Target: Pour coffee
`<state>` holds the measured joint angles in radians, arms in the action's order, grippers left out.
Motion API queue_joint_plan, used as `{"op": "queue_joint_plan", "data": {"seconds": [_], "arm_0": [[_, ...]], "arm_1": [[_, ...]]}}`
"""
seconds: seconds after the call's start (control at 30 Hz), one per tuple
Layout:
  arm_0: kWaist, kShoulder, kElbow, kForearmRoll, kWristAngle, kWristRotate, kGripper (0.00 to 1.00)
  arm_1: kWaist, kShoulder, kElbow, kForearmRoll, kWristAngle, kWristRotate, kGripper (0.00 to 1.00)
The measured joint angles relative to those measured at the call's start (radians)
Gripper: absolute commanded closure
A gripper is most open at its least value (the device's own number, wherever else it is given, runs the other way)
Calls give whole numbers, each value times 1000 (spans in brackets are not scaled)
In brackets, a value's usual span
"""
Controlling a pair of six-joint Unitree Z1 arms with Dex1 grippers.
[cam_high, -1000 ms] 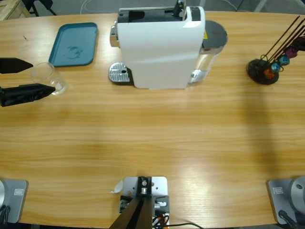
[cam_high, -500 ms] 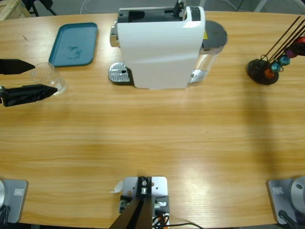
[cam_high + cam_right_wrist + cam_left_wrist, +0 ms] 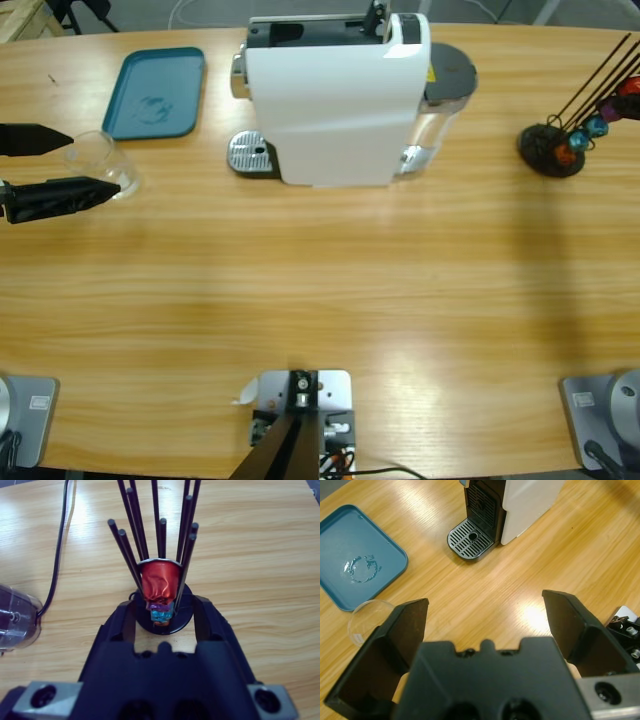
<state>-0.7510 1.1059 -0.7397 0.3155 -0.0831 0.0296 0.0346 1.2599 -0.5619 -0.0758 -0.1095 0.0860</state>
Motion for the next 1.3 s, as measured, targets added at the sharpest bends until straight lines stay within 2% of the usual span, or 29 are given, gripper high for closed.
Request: {"op": "queue_joint_plan", "data": {"seconds": [0.63, 0.73, 0.83, 0.93, 1.0, 1.13, 1.17, 1.2, 1.3], "arm_0": [[0, 8, 0, 0, 0, -5, 18], [0, 9, 0, 0, 0, -5, 18], [0, 11, 0, 0, 0, -5, 18], [0, 15, 0, 0, 0, -5, 18], [0, 16, 0, 0, 0, -5, 18], [0, 16, 0, 0, 0, -5, 18], [0, 16, 0, 0, 0, -5, 18], [0, 16, 0, 0, 0, -5, 18], [0, 16, 0, 0, 0, -5, 18]], "arm_1": [[-1, 1, -49, -4, -9, 0, 548], [-1, 1, -49, 0, -9, 0, 458], [-1, 0, -34, 9, -9, 0, 428], [-1, -3, -19, 20, -9, 0, 440], [-1, -7, -18, 25, -9, 0, 522], [-1, -13, -18, 26, -9, 0, 543], [-1, -13, -19, 26, -9, 0, 641], [-1, -13, -19, 26, -9, 0, 662], [-1, -13, -20, 26, -9, 0, 662]]}}
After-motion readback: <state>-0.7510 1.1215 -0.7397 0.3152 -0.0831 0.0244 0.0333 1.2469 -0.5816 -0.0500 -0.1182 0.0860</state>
